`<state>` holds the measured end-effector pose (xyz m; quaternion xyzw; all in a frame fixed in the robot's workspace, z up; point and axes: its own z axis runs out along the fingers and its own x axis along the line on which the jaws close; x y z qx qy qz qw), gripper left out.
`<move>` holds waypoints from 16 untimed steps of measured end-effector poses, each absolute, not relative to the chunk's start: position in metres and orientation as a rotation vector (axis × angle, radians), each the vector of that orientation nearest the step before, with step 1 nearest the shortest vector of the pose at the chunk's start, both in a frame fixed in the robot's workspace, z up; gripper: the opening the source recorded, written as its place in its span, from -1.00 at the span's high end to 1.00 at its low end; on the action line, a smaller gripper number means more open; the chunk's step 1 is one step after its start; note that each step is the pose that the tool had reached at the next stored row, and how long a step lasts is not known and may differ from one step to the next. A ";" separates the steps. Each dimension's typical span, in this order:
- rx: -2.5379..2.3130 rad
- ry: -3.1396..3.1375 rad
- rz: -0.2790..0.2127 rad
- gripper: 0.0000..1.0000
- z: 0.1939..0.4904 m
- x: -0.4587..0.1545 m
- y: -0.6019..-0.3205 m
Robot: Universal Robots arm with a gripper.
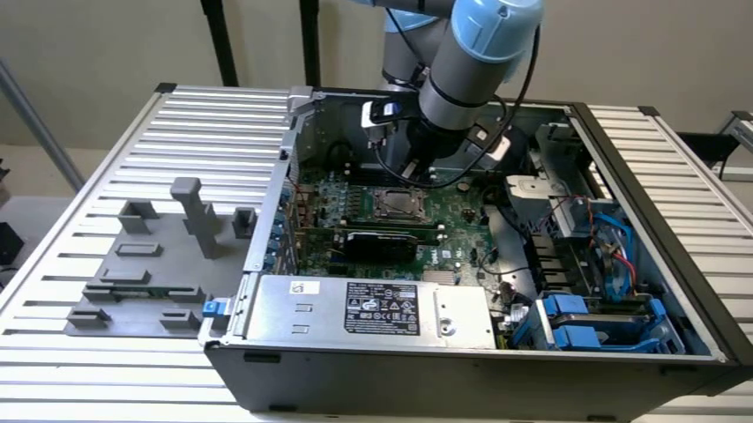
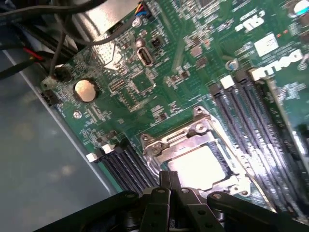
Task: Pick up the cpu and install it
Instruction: 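Install the second cpu locking lever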
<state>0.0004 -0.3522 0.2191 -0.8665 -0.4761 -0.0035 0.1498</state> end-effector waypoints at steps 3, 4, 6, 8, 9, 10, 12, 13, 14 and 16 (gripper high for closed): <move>-2.490 -1.368 -0.010 0.79 0.231 0.000 -0.363; -2.490 -1.368 -0.010 0.79 0.235 -0.001 -0.367; -2.490 -1.368 -0.010 0.79 0.243 -0.002 -0.373; -2.490 -1.368 -0.010 0.79 0.249 -0.004 -0.379; -2.490 -1.368 -0.010 0.79 0.251 -0.005 -0.382; -2.490 -1.368 -0.010 0.79 0.252 -0.007 -0.384; -2.490 -1.368 -0.010 0.79 0.253 -0.013 -0.387; -2.490 -1.368 -0.010 0.79 0.253 -0.016 -0.389; -2.490 -1.368 -0.010 0.79 0.253 -0.019 -0.391; -2.490 -1.368 -0.010 0.79 0.253 -0.025 -0.395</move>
